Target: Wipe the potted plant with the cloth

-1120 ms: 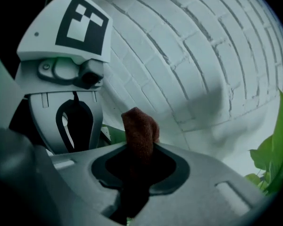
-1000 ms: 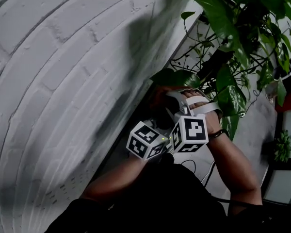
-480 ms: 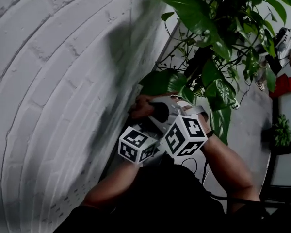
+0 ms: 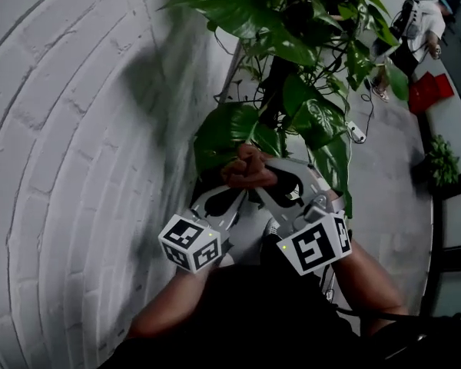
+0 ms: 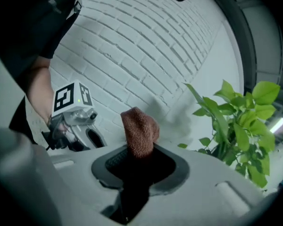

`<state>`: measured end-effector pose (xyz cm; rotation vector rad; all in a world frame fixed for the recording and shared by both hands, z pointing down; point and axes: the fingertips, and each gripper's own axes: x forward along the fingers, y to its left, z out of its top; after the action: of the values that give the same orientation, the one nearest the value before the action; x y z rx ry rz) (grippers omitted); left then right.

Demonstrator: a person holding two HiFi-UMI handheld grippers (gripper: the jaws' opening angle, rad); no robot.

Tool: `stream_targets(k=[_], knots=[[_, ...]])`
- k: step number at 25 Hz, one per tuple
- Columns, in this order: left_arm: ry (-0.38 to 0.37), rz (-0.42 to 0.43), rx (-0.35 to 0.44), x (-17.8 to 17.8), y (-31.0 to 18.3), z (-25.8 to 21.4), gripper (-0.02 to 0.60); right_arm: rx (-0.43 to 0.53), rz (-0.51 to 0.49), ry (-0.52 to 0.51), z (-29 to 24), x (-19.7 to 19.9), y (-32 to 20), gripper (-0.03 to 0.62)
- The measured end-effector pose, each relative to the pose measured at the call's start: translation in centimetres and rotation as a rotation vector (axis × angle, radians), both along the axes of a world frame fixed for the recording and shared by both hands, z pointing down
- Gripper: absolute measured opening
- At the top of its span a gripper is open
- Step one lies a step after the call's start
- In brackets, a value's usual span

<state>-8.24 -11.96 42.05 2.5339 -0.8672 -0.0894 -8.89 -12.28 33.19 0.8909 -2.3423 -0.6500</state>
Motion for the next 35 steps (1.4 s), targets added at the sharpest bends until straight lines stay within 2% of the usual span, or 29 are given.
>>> stream_targets(k=[5, 9, 15, 21, 25, 30, 35], knots=[[-0.028, 0.117, -0.029, 2.8, 2.8, 0.2, 0.046, -0.01, 0.135, 0.002, 0.6, 5.3, 1.3, 0.069], [-0.048, 0.198, -0.056, 5.9, 4.5, 0.6, 0.057, -0.032, 0.201, -0.017, 1.1, 8.9, 2.2, 0.069], [-0.032, 0.205, -0.071, 9.6, 4.4, 0.4, 0.071, -0.037, 0.225, -0.022, 1.1, 13.4, 2.2, 0.069], [0.022, 0.08, -0.065, 12.4, 1.5, -1.7, 0.078, -0.011, 0.179, -0.028, 0.3, 18.0, 1.0, 0.069], [0.013, -0.042, -0.073, 13.3, -2.2, -2.3, 0.131, 0.012, 0.14, -0.053, -0.5, 21.2, -0.6, 0.069], [0.115, -0.158, -0.172, 14.0, -6.4, -2.1, 0.159, 0.012, 0.067, -0.07, -0.7, 24.0, -1.9, 0.069], [0.122, -0.277, -0.201, 14.1, -9.9, -1.5, 0.204, -0.005, -0.024, -0.076, -0.9, 25.3, -2.6, 0.069]])
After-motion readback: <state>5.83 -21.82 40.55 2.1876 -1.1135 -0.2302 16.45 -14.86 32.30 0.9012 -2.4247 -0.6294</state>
